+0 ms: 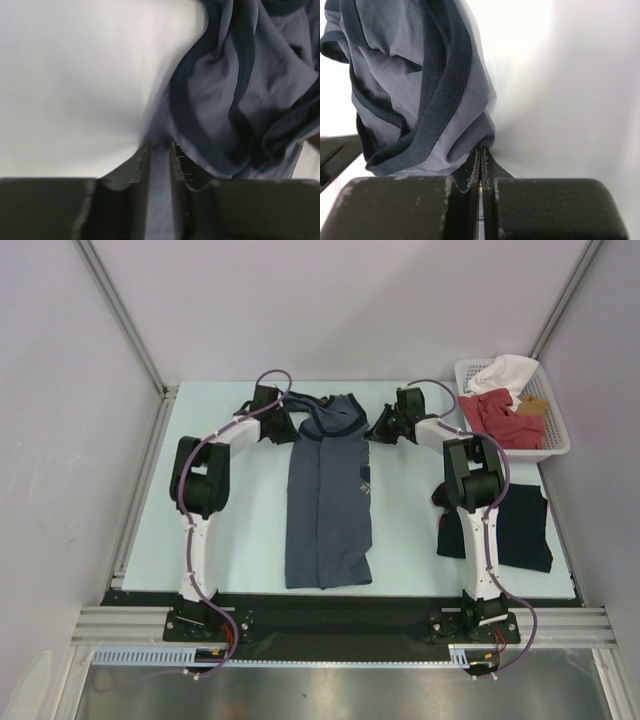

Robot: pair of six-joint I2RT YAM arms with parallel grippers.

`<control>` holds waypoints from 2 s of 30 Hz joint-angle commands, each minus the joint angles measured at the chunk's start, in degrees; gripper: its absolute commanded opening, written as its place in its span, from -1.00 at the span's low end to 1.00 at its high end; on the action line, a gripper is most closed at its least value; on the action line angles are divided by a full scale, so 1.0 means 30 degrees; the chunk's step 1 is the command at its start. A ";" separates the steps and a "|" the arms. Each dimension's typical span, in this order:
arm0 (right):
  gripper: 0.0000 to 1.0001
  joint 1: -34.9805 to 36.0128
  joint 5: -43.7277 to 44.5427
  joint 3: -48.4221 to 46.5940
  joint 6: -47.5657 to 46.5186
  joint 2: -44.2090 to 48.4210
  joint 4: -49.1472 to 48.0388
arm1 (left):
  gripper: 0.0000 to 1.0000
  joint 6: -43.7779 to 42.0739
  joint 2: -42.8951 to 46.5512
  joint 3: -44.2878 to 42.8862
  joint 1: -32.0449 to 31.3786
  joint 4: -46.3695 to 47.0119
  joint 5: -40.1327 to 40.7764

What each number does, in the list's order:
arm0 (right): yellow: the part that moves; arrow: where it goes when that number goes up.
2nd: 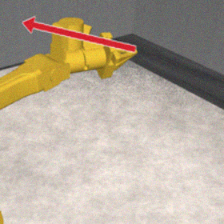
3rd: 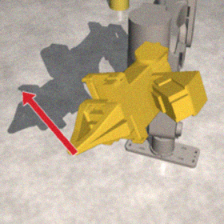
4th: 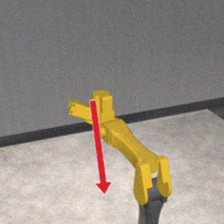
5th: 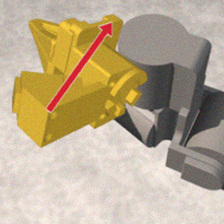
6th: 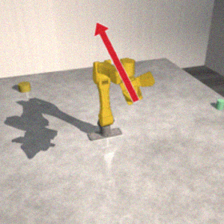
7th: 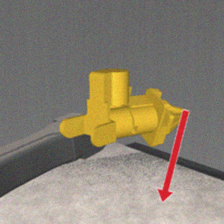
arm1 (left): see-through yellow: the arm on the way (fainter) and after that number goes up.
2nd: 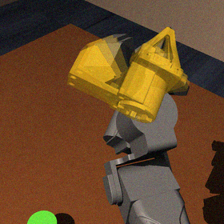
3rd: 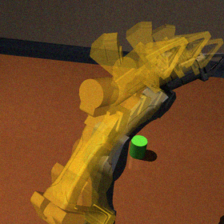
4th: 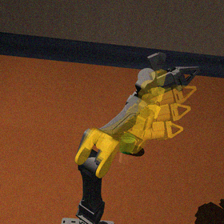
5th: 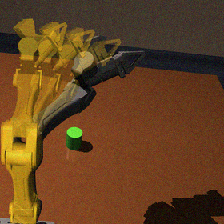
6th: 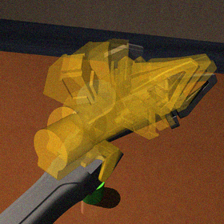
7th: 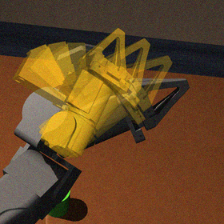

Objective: Fold and stack the tank tops

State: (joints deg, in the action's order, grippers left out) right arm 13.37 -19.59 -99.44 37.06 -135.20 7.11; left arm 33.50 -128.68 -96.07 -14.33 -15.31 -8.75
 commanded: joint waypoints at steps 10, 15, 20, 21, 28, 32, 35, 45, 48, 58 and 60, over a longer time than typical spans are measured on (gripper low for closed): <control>-0.95 -0.0381 0.0672 -0.2504 -0.0108 -0.1428 0.0968 | -0.99 -0.0207 -0.4095 -0.5880 -0.0615 -0.2686 0.1217; -0.94 -0.0880 0.0467 -0.4322 0.0215 -0.2599 0.1319 | -1.00 -0.0209 -0.5122 -0.8433 -0.0088 -0.3451 0.1891; -0.27 -0.1144 -0.0115 -0.6869 0.0099 -0.3801 0.2138 | -0.60 -0.0557 -0.5241 -0.9546 0.0497 -0.3012 0.1251; -0.02 -0.1145 -0.0235 -0.6670 0.0098 -0.3628 0.1908 | -0.31 -0.0618 -0.4776 -0.9519 0.0498 -0.3157 0.1248; 0.35 -0.0618 -0.0120 -0.0469 -0.0399 0.1433 -0.0085 | 0.68 -0.0823 0.3275 -0.0272 0.0382 0.0211 0.2302; 0.44 0.0202 0.1285 0.5712 -0.0517 0.5974 -0.1461 | 0.80 -0.0619 0.8313 0.6833 -0.0493 0.1175 0.2564; 0.47 0.1021 0.1666 1.0926 -0.0604 0.9869 -0.2196 | 1.00 -0.0298 1.2357 1.1826 -0.1609 0.1499 0.3410; 0.20 0.6000 0.4567 2.1773 0.0418 2.1152 0.0352 | 0.99 0.1051 2.4928 2.4167 -0.3337 0.0507 0.1601; 0.19 0.7464 0.5240 2.3500 0.1645 2.3469 0.1227 | 0.99 0.2014 2.7705 2.5867 -0.4360 -0.0785 0.1802; 0.23 1.1363 0.6502 2.5734 0.4784 2.3389 -0.0230 | 0.94 0.3864 2.8248 2.7982 -0.6034 0.0444 0.1366; 0.08 1.1569 0.6502 2.5705 0.4873 2.2628 -0.0759 | 0.81 0.3952 2.7633 2.7981 -0.6093 0.1175 0.1103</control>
State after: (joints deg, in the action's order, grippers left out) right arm 47.00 -1.93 -22.74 48.69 -64.36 7.51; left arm 43.70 -43.42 -13.28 -31.81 -13.06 -3.92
